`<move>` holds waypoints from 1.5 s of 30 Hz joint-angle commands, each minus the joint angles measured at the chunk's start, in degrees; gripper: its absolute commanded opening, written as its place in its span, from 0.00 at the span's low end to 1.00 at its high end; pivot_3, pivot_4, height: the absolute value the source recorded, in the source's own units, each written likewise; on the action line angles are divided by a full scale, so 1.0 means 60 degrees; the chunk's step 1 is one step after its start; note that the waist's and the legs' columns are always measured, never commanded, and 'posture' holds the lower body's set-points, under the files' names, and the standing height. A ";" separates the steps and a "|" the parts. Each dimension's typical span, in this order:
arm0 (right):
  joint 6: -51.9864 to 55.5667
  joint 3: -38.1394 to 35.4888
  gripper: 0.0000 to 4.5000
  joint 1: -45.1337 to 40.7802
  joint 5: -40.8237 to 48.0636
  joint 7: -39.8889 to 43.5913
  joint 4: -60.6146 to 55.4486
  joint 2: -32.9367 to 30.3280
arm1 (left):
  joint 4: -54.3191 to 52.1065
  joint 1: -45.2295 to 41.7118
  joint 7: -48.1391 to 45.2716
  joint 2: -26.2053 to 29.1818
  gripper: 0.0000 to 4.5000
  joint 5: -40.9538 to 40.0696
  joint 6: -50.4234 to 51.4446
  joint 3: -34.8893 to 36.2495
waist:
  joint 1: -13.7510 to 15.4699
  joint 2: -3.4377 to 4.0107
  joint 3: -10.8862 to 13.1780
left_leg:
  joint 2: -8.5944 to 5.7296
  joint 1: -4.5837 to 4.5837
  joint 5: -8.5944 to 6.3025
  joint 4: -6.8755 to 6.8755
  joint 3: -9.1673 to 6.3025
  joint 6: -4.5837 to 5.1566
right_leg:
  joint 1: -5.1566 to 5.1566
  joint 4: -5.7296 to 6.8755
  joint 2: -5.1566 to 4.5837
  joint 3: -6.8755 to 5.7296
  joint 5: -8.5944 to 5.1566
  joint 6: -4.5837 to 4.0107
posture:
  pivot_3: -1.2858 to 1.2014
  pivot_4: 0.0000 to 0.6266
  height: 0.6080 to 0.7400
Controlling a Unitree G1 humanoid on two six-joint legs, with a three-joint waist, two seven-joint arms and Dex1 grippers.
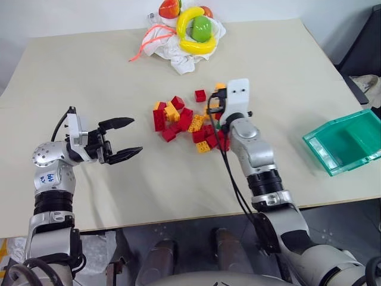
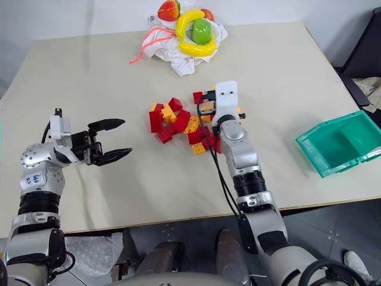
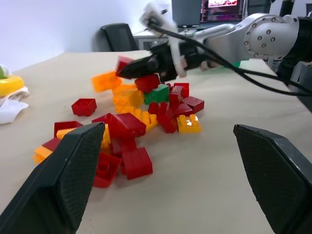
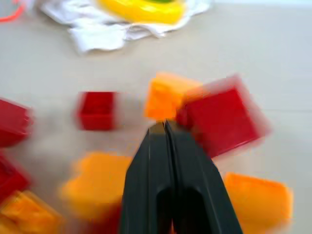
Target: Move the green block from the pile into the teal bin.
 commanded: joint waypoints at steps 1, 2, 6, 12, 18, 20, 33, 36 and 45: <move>0.0543 -0.0031 0.01 0.0415 -0.0181 0.0267 -0.0842 -0.0351 | -0.0313 0.0052 0.0087 -0.0029 1.00 -0.0140 -0.0127 0.0192 | -0.0017 0.0001 0.0000 | 0.0000 -0.0003 0.0000 0.0000 0.0004 0.0000 | -0.0001 0.0000 0.0000 0.0002 0.0000 0.0000 | 0.52 0.24 1.00; 0.0615 -0.0027 0.01 0.0483 -0.0200 0.0316 -0.0958 -0.0409 | -0.0340 0.0079 0.0100 -0.0040 1.00 -0.0140 -0.0137 0.0185 | -0.0041 0.0001 0.0001 | 0.0001 -0.0003 0.0000 0.0001 0.0011 0.0000 | -0.0004 0.0002 0.0000 0.0006 0.0000 0.0000 | 0.52 0.24 1.00; 0.1144 0.0080 0.01 0.0602 -0.0091 0.1205 -0.1548 -0.1041 | -0.0342 0.0130 0.0164 -0.0123 1.00 -0.0162 -0.0167 0.0212 | -0.0139 0.0002 0.0001 | 0.0020 0.0005 0.0001 0.0002 0.0032 -0.0002 | -0.0017 0.0022 0.0013 0.0020 0.0001 -0.0002 | 0.52 0.24 1.00; 0.1644 0.0559 0.01 0.0817 0.0846 0.3427 -0.2763 -0.1285 | -0.0305 0.0077 0.0234 -0.0228 1.00 -0.0184 -0.0192 0.0223 | -0.0152 0.0002 0.0001 | 0.0020 0.0003 0.0001 0.0003 0.0035 -0.0001 | -0.0017 0.0018 0.0012 0.0023 0.0002 -0.0002 | 0.52 0.24 1.00; 0.2067 0.0677 0.01 0.0984 0.1399 0.4506 -0.3770 -0.1512 | -0.0373 0.0148 0.0276 -0.0270 1.00 -0.0217 -0.0207 0.0236 | -0.0015 0.0001 0.0001 | 0.0013 0.0001 0.0000 0.0010 0.0034 0.0000 | -0.0016 0.0015 0.0008 0.0023 0.0003 0.0000 | 0.52 0.24 1.00; 0.2295 0.0403 0.01 0.1070 0.1828 0.5018 -0.4460 -0.1857 | -0.0443 0.0231 0.0290 -0.0261 1.00 -0.0248 -0.0195 0.0261 | 0.0011 0.0001 0.0001 | 0.0012 -0.0001 0.0000 0.0011 0.0033 0.0000 | -0.0016 0.0014 0.0007 0.0022 0.0003 0.0000 | 0.52 0.24 1.00; 0.2774 -0.1673 0.70 0.2619 0.3217 0.9131 -0.5449 -0.7604 | -0.0573 0.0308 -0.0235 0.0125 1.00 -0.0487 0.0210 0.0471 | 0.0319 -0.0005 0.0005 | -0.0003 -0.0012 -0.0012 0.0019 0.0042 0.0022 | -0.0006 -0.0034 -0.0008 0.0013 0.0007 0.0008 | 0.52 0.24 1.00; 0.2682 -0.2189 0.93 0.3288 0.3285 0.9641 -0.5444 -0.8386 | -0.0423 0.0253 -0.0346 0.0238 1.00 -0.0435 0.0215 0.0492 | 0.0293 -0.0005 0.0005 | 0.0007 -0.0007 -0.0012 0.0016 0.0052 0.0022 | -0.0007 -0.0037 -0.0002 0.0017 0.0007 0.0008 | 0.52 0.24 1.00; 0.3646 -0.1582 0.99 0.2875 0.3034 0.9223 -0.5629 -0.8906 | -0.0030 -0.0139 -0.0414 0.0175 1.00 -0.0322 0.0146 0.0407 | 0.0249 -0.0005 0.0008 | 0.0010 0.0015 -0.0015 0.0034 0.0132 0.0033 | -0.0008 -0.0032 0.0000 0.0074 0.0023 0.0016 | 0.52 0.24 1.00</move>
